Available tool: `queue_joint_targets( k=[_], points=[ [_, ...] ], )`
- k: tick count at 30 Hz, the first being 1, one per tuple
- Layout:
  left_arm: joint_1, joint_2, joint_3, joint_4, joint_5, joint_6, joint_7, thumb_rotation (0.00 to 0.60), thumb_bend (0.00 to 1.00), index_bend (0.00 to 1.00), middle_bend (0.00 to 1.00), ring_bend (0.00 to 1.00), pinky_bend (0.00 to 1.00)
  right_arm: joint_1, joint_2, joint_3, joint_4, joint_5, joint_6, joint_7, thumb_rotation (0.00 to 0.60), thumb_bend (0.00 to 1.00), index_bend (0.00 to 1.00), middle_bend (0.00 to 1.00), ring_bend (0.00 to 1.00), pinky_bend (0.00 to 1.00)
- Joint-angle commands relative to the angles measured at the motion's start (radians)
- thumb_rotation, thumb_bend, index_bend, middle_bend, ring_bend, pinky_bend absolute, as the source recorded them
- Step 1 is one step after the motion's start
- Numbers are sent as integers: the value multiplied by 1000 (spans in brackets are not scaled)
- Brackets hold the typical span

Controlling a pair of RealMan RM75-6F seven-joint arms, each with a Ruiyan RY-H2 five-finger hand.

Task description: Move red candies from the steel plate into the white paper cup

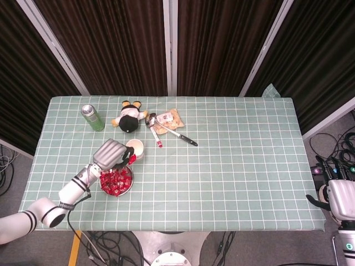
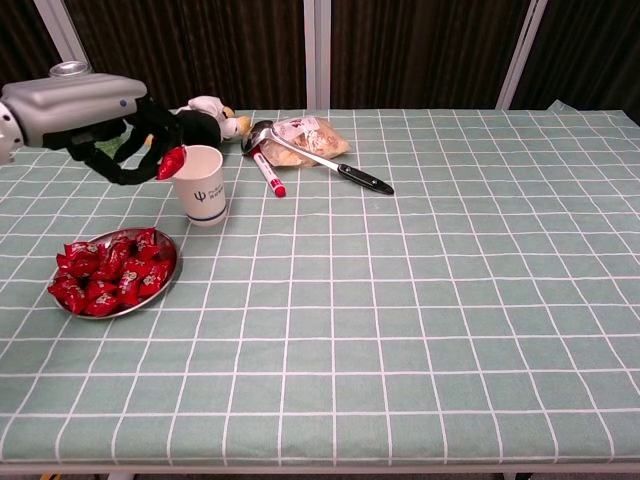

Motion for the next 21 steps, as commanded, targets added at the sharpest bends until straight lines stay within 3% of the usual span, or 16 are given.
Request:
queue_joint_targets(
  k=[1, 12, 21],
  points=[
    [-50, -19, -37, 29, -47, -64, 48, 600, 533, 647, 738, 725, 975, -3, 2, 0, 2, 1, 3, 4, 600, 19, 56, 232, 41, 153],
    [-112, -65, -58, 91, -145, -158, 262, 600, 527, 624, 708, 686, 961, -12, 6, 0, 12, 9, 8, 23, 600, 18, 56, 232, 41, 155],
    [-112, -50, -54, 40, -203, -165, 383, 600, 515, 437, 564, 562, 898, -9, 15, -9, 15, -9, -3, 57, 600, 19, 56, 232, 41, 167]
  ],
)
